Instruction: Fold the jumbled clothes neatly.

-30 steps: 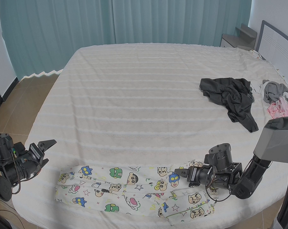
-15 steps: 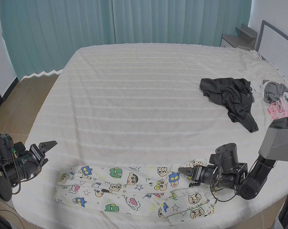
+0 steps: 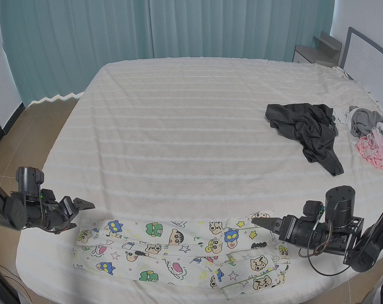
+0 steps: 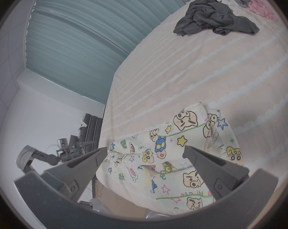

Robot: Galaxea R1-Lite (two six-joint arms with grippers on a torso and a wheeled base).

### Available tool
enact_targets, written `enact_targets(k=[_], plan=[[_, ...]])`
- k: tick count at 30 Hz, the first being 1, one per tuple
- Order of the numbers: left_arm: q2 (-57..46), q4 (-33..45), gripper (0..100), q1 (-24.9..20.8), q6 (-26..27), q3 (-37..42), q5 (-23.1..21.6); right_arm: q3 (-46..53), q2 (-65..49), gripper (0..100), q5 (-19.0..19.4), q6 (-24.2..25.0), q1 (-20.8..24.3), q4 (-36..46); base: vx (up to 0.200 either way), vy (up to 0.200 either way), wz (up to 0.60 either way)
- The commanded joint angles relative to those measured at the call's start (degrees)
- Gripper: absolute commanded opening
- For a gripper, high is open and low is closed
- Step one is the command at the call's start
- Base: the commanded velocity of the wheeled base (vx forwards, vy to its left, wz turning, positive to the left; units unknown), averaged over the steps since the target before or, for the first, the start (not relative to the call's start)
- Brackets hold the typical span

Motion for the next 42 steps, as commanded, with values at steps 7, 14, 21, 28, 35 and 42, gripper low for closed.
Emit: enact_targets(k=[7, 14, 21, 28, 35, 42], plan=[[15.15, 6.15, 100, -0.48, 1.22, -13.25, -0.37, 4.79, -2.26, 100, 1.93, 1.01, 0.5, -3.93, 0.0, 0.0, 0.0], [15.86, 6.32, 100, 0.04, 1.31, -14.65, -0.1, 5.05, -2.17, 100, 1.93, 0.93, 0.5, -3.93, 0.0, 0.0, 0.0], [15.24, 11.15, 100, 1.98, 3.68, -15.09, -0.1, 5.05, -1.64, 100, 1.93, 0.84, 0.5, -3.93, 0.0, 0.0, 0.0], [15.59, 13.18, 100, 2.33, 6.49, -14.48, -0.19, 5.05, 0.03, 100, 1.66, 0.66, 0.85, -4.55, 0.0, 0.0, 0.0], [16.56, 13.18, 0, 1.19, 6.32, -15.27, -0.02, 5.14, 0.03, 100, 1.58, 0.66, 0.94, -4.64, 0.0, 0.0, 0.0], [17.09, 13.18, 0, 1.27, 6.23, -15.71, 1.92, 5.67, 0.03, 100, 1.58, 0.66, 1.73, -4.99, 0.0, 0.0, 0.0]])
